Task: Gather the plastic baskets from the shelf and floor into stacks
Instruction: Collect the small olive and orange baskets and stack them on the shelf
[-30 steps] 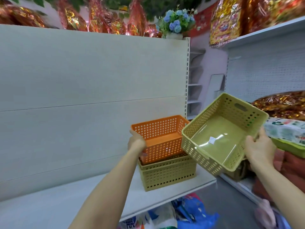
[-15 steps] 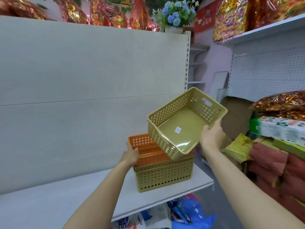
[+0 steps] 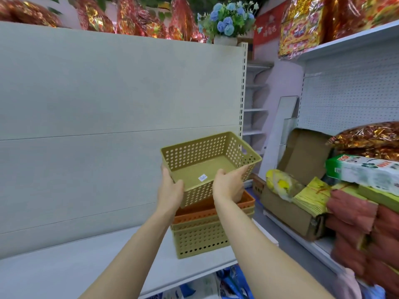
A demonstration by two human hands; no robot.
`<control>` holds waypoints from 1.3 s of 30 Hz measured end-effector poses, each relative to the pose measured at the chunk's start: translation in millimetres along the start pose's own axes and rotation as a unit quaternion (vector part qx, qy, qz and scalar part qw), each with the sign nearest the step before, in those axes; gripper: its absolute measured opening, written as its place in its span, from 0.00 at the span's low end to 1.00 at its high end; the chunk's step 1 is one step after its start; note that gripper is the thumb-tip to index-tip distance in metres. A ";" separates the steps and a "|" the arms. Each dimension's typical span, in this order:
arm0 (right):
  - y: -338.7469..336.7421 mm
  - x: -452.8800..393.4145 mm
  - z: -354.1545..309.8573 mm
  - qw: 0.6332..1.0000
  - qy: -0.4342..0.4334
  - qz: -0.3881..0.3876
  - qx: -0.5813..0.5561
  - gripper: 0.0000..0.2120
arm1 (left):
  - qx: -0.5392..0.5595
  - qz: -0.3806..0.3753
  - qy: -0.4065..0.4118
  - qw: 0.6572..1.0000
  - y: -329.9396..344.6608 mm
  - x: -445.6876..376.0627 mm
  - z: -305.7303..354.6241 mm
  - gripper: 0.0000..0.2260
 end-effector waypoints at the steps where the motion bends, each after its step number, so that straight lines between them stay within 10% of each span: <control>1: -0.1 -0.7 4.3 1.000 -0.005 -0.014 0.005 0.36 | -0.024 0.037 -0.027 0.999 -2.0 -4.6 -2.9 0.26; 14: -42.6 -125.3 62.8 0.977 -0.020 -0.174 -0.119 0.15 | -0.104 0.063 -0.057 0.991 1.7 -31.7 -40.9 0.12; 39: -35.4 -108.9 136.7 0.971 -0.166 -0.152 0.076 0.22 | -0.118 -0.119 -0.023 0.986 -2.8 6.1 -101.1 0.21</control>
Point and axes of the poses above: each hand's wrist, its own x-axis away from the middle knuckle, its own y-axis out of the palm, z = x × y, the point moved 2 cm from there along -x, towards the middle knuckle, and after that the axes turned 5 degrees about -z, right-handed, at the moved point
